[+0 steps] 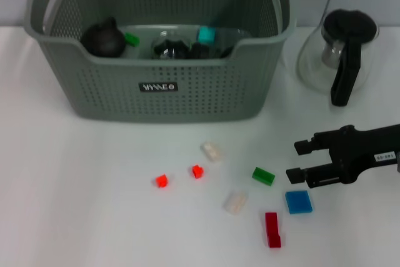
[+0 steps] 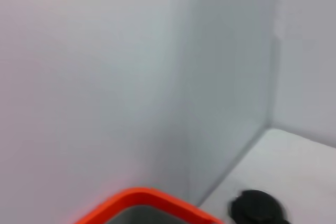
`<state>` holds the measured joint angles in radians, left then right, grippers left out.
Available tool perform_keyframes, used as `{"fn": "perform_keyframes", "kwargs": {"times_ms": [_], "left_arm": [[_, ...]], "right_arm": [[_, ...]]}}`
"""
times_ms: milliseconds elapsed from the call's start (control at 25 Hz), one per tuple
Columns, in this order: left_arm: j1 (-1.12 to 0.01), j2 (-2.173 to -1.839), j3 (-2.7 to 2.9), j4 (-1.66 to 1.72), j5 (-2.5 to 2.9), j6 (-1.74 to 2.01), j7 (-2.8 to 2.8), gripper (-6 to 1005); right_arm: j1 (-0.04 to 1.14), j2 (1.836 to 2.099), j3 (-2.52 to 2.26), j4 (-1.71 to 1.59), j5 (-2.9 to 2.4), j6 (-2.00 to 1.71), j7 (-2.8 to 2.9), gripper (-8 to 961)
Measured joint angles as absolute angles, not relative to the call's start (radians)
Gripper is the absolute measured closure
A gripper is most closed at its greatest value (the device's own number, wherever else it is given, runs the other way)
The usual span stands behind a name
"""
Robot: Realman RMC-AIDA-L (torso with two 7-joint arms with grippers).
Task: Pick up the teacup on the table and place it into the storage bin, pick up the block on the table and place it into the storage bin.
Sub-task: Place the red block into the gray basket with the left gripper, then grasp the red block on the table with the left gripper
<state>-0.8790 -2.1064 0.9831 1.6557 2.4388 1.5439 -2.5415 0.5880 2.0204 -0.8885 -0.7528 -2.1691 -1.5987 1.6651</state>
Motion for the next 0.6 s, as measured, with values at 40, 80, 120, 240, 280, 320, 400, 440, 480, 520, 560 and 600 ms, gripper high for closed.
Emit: {"fn": "perform_keyframes", "kwargs": {"times_ms": [40, 80, 120, 240, 280, 320, 400, 440, 480, 520, 560, 600], "left_arm": [[-0.906, -2.092, 0.988, 1.567, 2.456, 1.479, -2.544, 572], [-0.917, -2.088, 0.988, 1.531, 2.466, 1.451, -2.545, 569], [-0.928, -2.082, 0.988, 1.484, 2.478, 1.416, -2.545, 567], [-0.952, -2.074, 0.983, 1.385, 2.502, 1.346, -2.544, 490], [-0.951, -2.074, 0.982, 1.38, 2.502, 1.338, -2.544, 419], [-0.948, -2.073, 0.982, 1.381, 2.5, 1.336, -2.544, 347], [-0.932, -2.075, 0.98, 1.417, 2.466, 1.381, -2.538, 268], [-0.92, -2.078, 0.981, 1.447, 2.434, 1.421, -2.524, 228], [-0.901, -2.084, 0.987, 1.485, 2.386, 1.486, -2.491, 189], [-0.88, -2.092, 0.997, 1.532, 2.321, 1.573, -2.44, 149], [-0.862, -2.101, 1.009, 1.565, 2.282, 1.649, -2.395, 140], [-0.837, -2.118, 1.031, 1.61, 2.243, 1.73, -2.347, 131]], "right_arm": [[0.588, 2.021, -0.889, -0.753, -2.169, -1.599, 1.665, 158], [0.588, 2.022, -0.889, -0.753, -2.169, -1.599, 1.665, 158], [0.588, 2.023, -0.889, -0.753, -2.169, -1.6, 1.665, 158], [0.588, 2.023, -0.889, -0.753, -2.169, -1.604, 1.665, 159], [0.587, 2.023, -0.89, -0.753, -2.17, -1.605, 1.665, 159], [0.587, 2.023, -0.89, -0.753, -2.17, -1.605, 1.664, 159], [0.585, 2.023, -0.89, -0.753, -2.171, -1.606, 1.664, 158], [0.585, 2.022, -0.89, -0.753, -2.171, -1.606, 1.663, 158], [0.585, 2.022, -0.89, -0.753, -2.171, -1.606, 1.663, 158], [0.585, 2.021, -0.89, -0.753, -2.171, -1.606, 1.663, 158], [0.585, 2.02, -0.89, -0.753, -2.171, -1.606, 1.663, 158], [0.585, 2.02, -0.89, -0.753, -2.171, -1.606, 1.663, 158]]}}
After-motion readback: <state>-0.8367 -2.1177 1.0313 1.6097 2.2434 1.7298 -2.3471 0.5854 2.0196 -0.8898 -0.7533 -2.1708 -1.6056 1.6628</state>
